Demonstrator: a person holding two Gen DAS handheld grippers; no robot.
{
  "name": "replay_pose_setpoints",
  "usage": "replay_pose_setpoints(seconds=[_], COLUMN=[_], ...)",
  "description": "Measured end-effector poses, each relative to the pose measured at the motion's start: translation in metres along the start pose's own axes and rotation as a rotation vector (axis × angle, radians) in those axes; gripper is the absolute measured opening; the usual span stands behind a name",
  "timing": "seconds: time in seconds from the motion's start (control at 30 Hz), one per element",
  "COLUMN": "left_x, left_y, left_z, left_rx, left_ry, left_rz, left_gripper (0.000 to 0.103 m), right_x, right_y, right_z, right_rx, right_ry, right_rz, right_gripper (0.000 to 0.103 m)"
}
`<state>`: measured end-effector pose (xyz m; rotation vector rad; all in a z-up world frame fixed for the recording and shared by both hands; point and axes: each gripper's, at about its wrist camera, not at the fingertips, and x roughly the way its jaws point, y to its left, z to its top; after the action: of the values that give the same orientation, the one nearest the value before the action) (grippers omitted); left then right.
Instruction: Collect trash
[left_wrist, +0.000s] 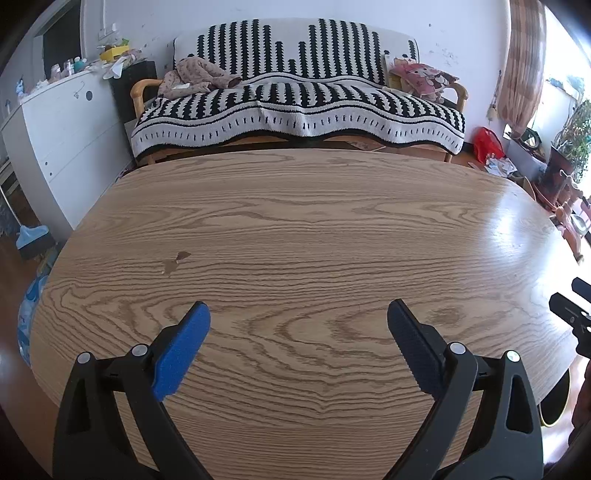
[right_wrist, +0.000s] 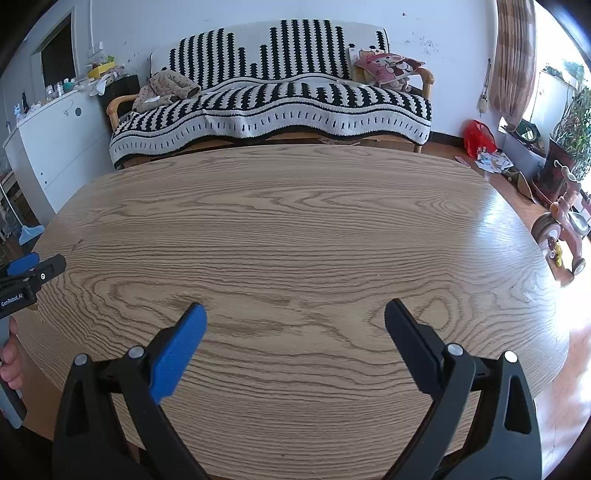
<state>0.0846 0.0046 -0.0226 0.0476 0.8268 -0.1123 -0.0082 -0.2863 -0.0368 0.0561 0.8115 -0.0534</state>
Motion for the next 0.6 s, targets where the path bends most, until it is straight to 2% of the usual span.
replay_pose_setpoints(seconds=[0.6], left_x=[0.0013], left_y=[-0.0019], left_z=[-0.0003], left_rx=[0.008], left_ry=[0.002], left_rz=[-0.001], left_gripper=[0.094], right_x=[0.0000], right_y=[0.0010], right_z=[0.0002], right_rx=[-0.006], right_ry=[0.001], right_rz=[-0.002], right_gripper=[0.094])
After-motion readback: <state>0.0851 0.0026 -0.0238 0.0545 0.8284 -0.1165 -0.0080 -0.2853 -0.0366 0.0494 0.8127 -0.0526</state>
